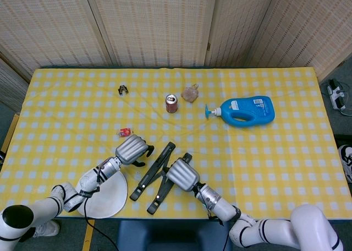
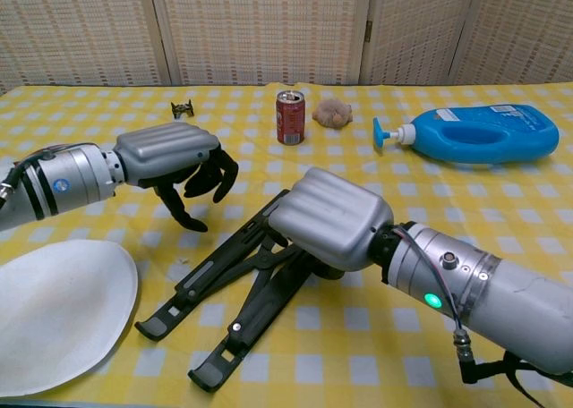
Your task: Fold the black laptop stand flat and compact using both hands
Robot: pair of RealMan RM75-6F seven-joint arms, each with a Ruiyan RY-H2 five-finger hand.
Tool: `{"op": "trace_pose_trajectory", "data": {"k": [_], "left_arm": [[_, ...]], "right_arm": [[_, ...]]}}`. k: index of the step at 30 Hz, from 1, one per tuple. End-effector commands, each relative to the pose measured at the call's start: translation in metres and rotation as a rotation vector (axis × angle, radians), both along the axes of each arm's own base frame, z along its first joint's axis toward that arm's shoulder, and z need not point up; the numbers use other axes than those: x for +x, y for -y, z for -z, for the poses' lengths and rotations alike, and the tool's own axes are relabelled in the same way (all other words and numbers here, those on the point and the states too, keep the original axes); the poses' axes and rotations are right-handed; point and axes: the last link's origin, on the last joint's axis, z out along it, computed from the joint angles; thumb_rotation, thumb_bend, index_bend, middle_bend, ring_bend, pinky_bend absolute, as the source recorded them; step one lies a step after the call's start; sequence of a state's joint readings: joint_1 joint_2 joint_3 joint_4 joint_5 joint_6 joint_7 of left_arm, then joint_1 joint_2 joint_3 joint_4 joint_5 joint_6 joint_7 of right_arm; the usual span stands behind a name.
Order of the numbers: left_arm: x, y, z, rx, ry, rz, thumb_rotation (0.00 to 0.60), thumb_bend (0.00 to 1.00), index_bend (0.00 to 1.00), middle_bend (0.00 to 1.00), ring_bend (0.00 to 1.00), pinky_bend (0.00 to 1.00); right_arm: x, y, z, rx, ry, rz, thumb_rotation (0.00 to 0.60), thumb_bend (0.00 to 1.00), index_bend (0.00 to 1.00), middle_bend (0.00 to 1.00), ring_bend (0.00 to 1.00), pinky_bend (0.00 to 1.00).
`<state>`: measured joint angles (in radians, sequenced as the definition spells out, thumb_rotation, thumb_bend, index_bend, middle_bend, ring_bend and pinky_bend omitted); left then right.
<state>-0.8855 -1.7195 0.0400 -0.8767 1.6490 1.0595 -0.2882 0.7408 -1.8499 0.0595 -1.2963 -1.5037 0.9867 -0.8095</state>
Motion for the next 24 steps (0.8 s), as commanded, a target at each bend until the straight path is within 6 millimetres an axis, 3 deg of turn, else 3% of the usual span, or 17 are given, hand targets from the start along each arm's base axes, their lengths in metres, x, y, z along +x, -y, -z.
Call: {"op": "trace_pose_trajectory", "data": {"k": [1, 3, 5, 9, 11, 14, 24], "left_arm": [[-0.006, -0.004, -0.018, 0.042, 0.039, -0.037, 0.6, 0.0, 0.56, 0.75, 0.63, 0.69], [-0.01, -0.005, -0.029, 0.062, 0.068, -0.061, 0.6, 0.0, 0.54, 0.73, 0.62, 0.68], [-0.013, -0.006, -0.037, 0.074, 0.09, -0.084, 0.6, 0.0, 0.52, 0.71, 0.6, 0.68], [-0.019, -0.007, -0.05, 0.085, 0.112, -0.13, 0.6, 0.0, 0.48, 0.68, 0.58, 0.66], [-0.022, -0.007, -0.054, 0.085, 0.111, -0.145, 0.6, 0.0, 0.46, 0.66, 0.56, 0.64], [-0.026, -0.006, -0.059, 0.088, 0.114, -0.165, 0.6, 0.0, 0.41, 0.63, 0.54, 0.61], [-0.04, -0.007, -0.066, 0.106, 0.118, -0.222, 0.6, 0.0, 0.37, 0.57, 0.49, 0.57]], "right_arm": [[0.003, 0.0, -0.024, 0.045, 0.006, 0.009, 0.6, 0.27, 0.21, 0.55, 0.62, 0.72], [0.005, 0.003, -0.032, 0.079, -0.015, 0.022, 0.6, 0.27, 0.1, 0.44, 0.54, 0.63], [0.008, 0.006, -0.035, 0.12, -0.043, 0.037, 0.6, 0.27, 0.02, 0.28, 0.4, 0.45], [0.015, 0.01, -0.037, 0.224, -0.113, 0.073, 0.6, 0.27, 0.0, 0.04, 0.14, 0.12], [0.019, 0.012, -0.035, 0.253, -0.14, 0.08, 0.6, 0.27, 0.0, 0.0, 0.06, 0.03], [0.026, 0.016, -0.032, 0.278, -0.169, 0.083, 0.6, 0.26, 0.0, 0.0, 0.0, 0.0], [0.038, 0.017, -0.011, 0.304, -0.236, 0.069, 0.6, 0.26, 0.0, 0.0, 0.0, 0.0]]}}
